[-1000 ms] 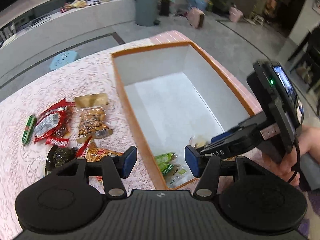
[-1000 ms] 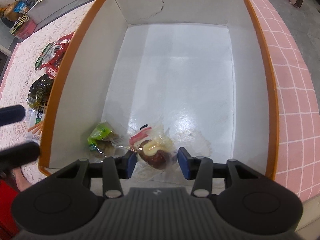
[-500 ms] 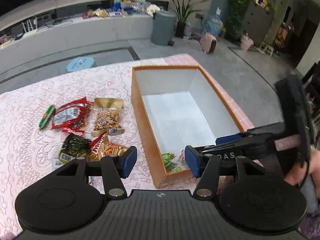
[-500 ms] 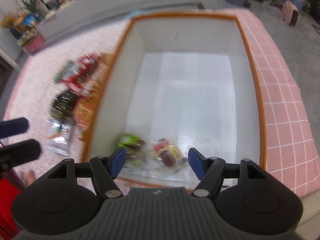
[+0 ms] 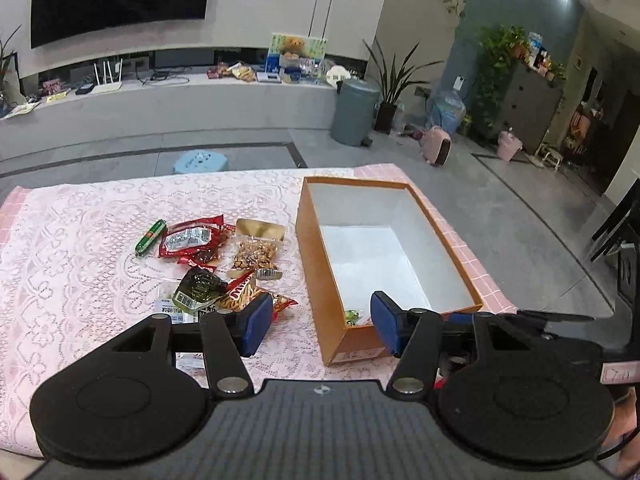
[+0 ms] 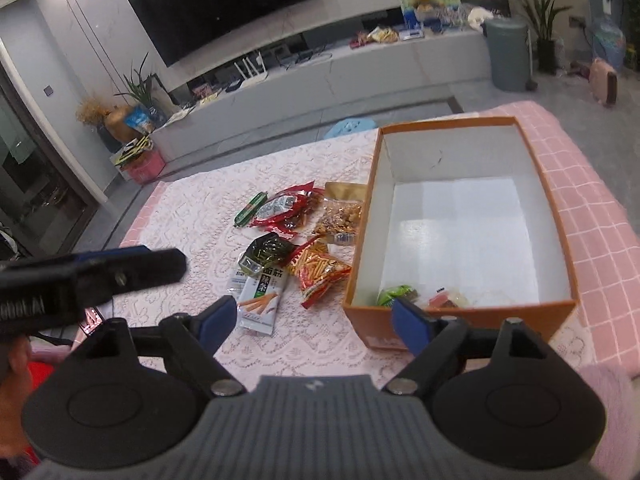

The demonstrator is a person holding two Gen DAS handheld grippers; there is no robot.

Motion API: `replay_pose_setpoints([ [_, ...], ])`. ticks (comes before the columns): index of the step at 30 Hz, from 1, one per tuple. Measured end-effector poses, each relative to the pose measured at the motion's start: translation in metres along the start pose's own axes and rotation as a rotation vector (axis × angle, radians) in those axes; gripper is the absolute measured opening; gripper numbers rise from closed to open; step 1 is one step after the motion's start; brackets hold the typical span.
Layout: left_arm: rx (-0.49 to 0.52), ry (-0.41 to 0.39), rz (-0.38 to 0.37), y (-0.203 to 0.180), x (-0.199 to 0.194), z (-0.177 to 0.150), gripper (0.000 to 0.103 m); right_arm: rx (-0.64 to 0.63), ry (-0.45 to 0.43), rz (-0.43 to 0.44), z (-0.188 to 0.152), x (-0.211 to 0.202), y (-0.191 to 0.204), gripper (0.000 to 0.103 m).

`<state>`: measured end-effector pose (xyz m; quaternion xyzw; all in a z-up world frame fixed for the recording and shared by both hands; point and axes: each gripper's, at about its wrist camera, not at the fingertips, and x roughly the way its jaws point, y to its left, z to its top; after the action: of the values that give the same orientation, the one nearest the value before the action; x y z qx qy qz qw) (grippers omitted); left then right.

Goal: Organize snacks
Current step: 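Move both tools back toward the snack pile, then grasp the white stick-snack pack with the left tool while the right tool grasps the red MIMI bag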

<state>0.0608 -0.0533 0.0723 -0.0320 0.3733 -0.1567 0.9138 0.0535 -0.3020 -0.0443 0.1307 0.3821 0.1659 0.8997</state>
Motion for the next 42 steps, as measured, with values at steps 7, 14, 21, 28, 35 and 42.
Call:
replay_pose_setpoints([
  [7, -0.038, -0.068, 0.013, 0.029, -0.012, -0.016, 0.072, 0.018, -0.056, 0.037, -0.014, -0.014, 0.009, 0.085],
  [14, -0.079, -0.155, 0.089, 0.094, -0.002, -0.035, 0.074, -0.100, -0.179, 0.018, -0.032, 0.019, 0.039, 0.083],
  [21, -0.102, -0.061, 0.089, 0.135, 0.058, -0.053, 0.070, -0.281, -0.256, -0.054, -0.046, 0.078, 0.069, 0.061],
  [28, -0.079, 0.023, 0.099, 0.150, 0.105, -0.059, 0.067, -0.416, -0.180, -0.123, -0.047, 0.151, 0.082, 0.053],
  [35, -0.117, 0.151, 0.077, 0.167, 0.151, -0.060, 0.066, -0.482, -0.091, -0.174, -0.039, 0.199, 0.081, 0.053],
  [42, -0.194, 0.191, 0.015, 0.184, 0.178, -0.064, 0.065, -0.591, -0.067, -0.218, -0.041, 0.233, 0.086, 0.054],
])
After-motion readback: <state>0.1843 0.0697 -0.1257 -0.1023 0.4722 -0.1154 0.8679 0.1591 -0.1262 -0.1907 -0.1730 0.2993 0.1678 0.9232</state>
